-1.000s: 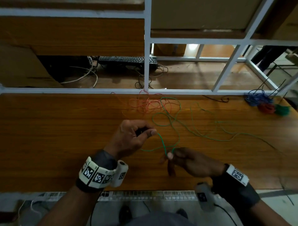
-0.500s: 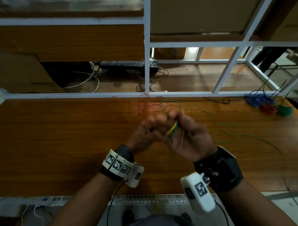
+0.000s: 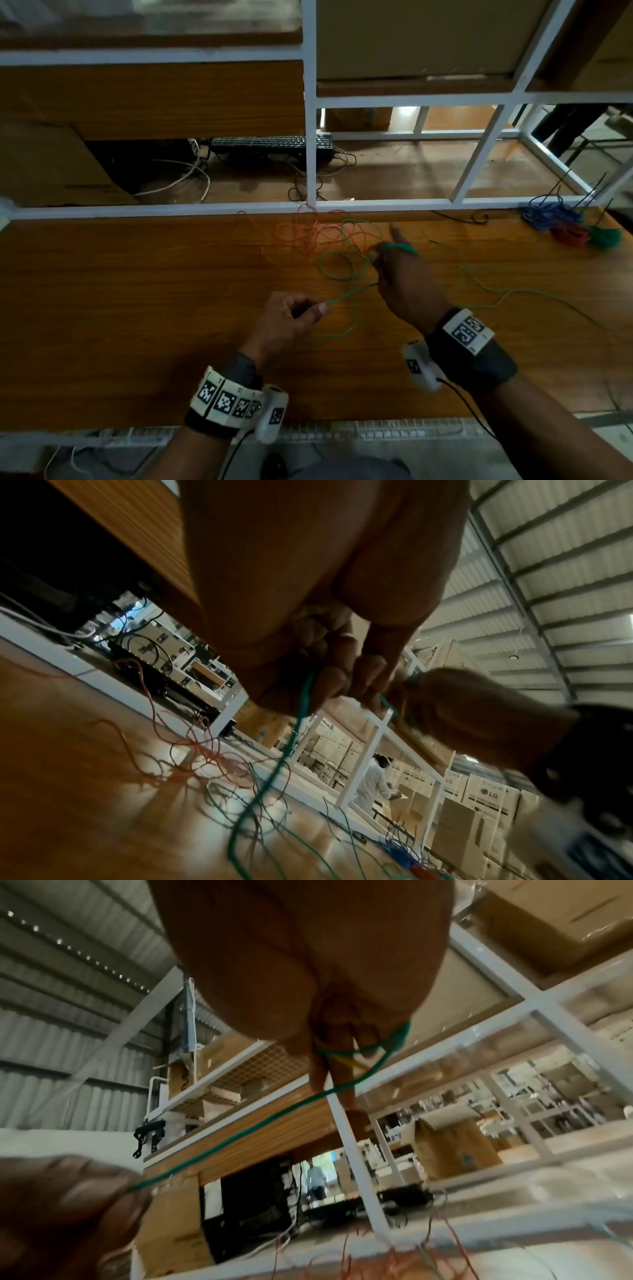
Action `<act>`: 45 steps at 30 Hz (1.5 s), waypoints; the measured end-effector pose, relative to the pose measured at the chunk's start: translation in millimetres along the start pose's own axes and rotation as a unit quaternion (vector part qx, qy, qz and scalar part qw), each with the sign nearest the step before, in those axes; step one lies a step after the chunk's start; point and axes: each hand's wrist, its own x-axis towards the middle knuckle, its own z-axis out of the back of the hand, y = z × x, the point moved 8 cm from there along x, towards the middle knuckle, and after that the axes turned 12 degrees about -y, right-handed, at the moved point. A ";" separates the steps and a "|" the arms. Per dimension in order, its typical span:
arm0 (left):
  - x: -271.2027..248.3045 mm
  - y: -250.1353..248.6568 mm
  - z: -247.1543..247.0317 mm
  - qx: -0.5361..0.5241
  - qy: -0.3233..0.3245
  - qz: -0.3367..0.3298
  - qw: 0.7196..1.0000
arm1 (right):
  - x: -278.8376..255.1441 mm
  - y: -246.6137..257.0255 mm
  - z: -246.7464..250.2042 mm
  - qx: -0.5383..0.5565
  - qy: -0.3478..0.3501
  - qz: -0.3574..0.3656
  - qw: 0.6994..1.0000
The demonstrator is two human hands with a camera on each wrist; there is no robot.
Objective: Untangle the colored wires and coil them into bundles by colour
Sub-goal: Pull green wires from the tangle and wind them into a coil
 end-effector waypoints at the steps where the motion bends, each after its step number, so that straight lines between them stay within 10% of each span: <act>1: 2.4 -7.2 9.6 0.013 -0.022 -0.019 0.999 | -9.1 -3.5 -13.1 0.002 0.068 0.002 0.998; 4: 9.3 -40.9 30.3 0.075 -0.051 -0.098 0.991 | -37.1 -5.1 -37.9 0.079 0.241 -0.085 0.964; 8: 22.5 -79.3 41.4 0.059 -0.047 -0.169 0.983 | -53.4 22.2 -44.0 0.295 0.304 -0.155 0.892; 16: 58.6 -95.6 26.8 -0.071 0.018 -0.160 0.984 | -56.8 91.3 -27.1 0.601 0.447 -0.168 0.641; 20: 44.4 -91.6 -12.2 -0.153 0.071 -0.123 0.978 | -23.7 109.2 8.8 0.791 0.374 -0.149 0.460; 24: 19.3 -73.8 -48.2 -0.230 0.081 -0.084 0.966 | 27.3 88.4 38.4 0.878 0.210 -0.180 0.390; 28: 11.6 -38.8 -52.1 -0.159 0.035 -0.043 0.986 | 47.5 28.9 30.4 0.835 -0.001 -0.235 0.497; 32: 3.8 -3.0 -36.1 -0.055 0.029 -0.030 0.998 | 37.4 -34.2 38.4 0.492 -0.206 -0.218 0.818; 35: 3.9 -2.0 -12.0 0.009 0.008 -0.062 0.998 | 28.6 -45.0 26.8 0.154 -0.113 -0.139 0.972; 39: 10.7 -31.8 26.7 0.102 -0.046 -0.154 0.982 | -15.2 -34.1 -25.7 0.082 0.243 -0.116 0.959; 45: 24.5 -84.3 45.3 0.074 0.000 -0.268 0.961 | -75.1 21.4 -46.8 0.324 0.464 -0.155 0.810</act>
